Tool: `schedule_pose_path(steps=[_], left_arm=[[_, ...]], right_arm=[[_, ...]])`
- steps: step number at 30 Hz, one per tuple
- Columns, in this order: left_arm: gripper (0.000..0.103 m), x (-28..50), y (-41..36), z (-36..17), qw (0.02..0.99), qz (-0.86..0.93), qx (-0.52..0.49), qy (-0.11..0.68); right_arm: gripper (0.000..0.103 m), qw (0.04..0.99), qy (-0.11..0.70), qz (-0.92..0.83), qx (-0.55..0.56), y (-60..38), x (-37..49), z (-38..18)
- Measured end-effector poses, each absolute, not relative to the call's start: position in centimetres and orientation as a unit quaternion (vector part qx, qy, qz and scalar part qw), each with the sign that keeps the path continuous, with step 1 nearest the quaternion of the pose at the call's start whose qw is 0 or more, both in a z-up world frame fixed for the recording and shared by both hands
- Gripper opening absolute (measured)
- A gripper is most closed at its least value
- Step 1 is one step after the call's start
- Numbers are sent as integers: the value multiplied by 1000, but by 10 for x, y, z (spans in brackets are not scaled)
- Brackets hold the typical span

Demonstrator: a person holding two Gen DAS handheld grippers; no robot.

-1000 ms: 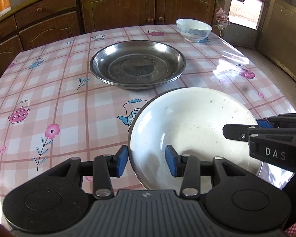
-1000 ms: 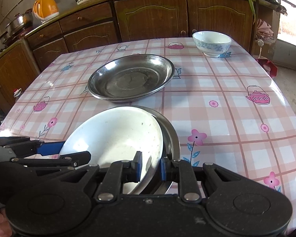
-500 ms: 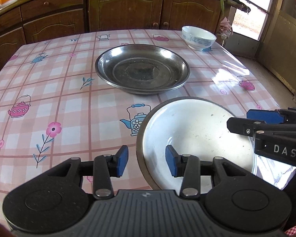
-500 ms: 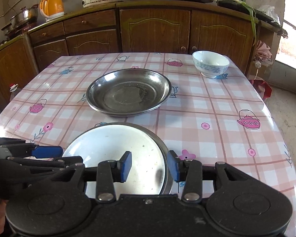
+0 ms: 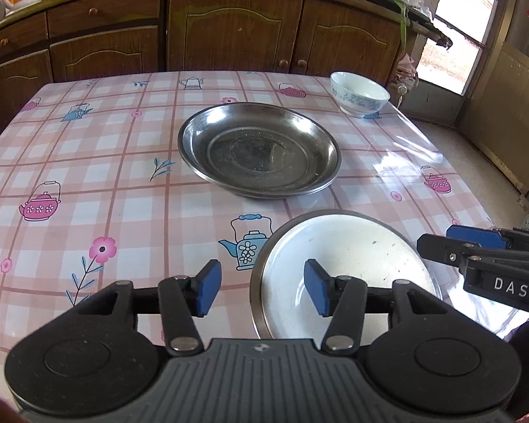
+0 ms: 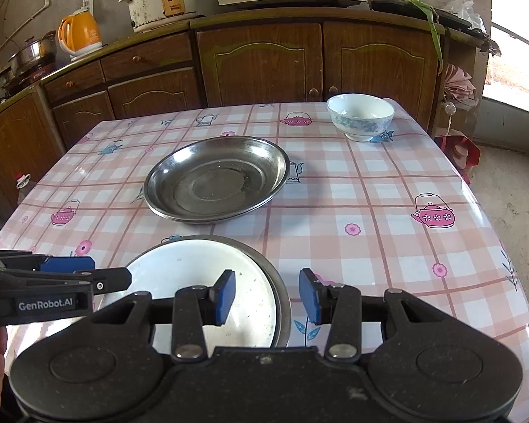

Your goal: Organize plates and bowls

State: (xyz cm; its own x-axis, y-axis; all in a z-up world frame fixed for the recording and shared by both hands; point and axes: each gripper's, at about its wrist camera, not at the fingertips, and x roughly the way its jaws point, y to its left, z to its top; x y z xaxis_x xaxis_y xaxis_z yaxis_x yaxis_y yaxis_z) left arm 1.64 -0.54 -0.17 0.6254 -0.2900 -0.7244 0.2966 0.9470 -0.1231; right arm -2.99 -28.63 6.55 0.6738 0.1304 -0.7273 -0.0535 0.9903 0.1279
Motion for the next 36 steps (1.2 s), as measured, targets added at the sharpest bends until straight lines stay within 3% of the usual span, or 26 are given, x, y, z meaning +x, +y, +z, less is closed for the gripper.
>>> schedule_pose_path(steps=[7,17,36], left_arm=[[64,27,-15,14,906,-166,-3,389],[80,44,-32,36,913,-166,-4,371],[87,78,-77,61,919,-169,25,355]], right_arm=[[52,921,383,46,60,-298,-24,77],[66,932,354,34,68,-320,-14,94],[70,949,304,19,80,-364,14,118]])
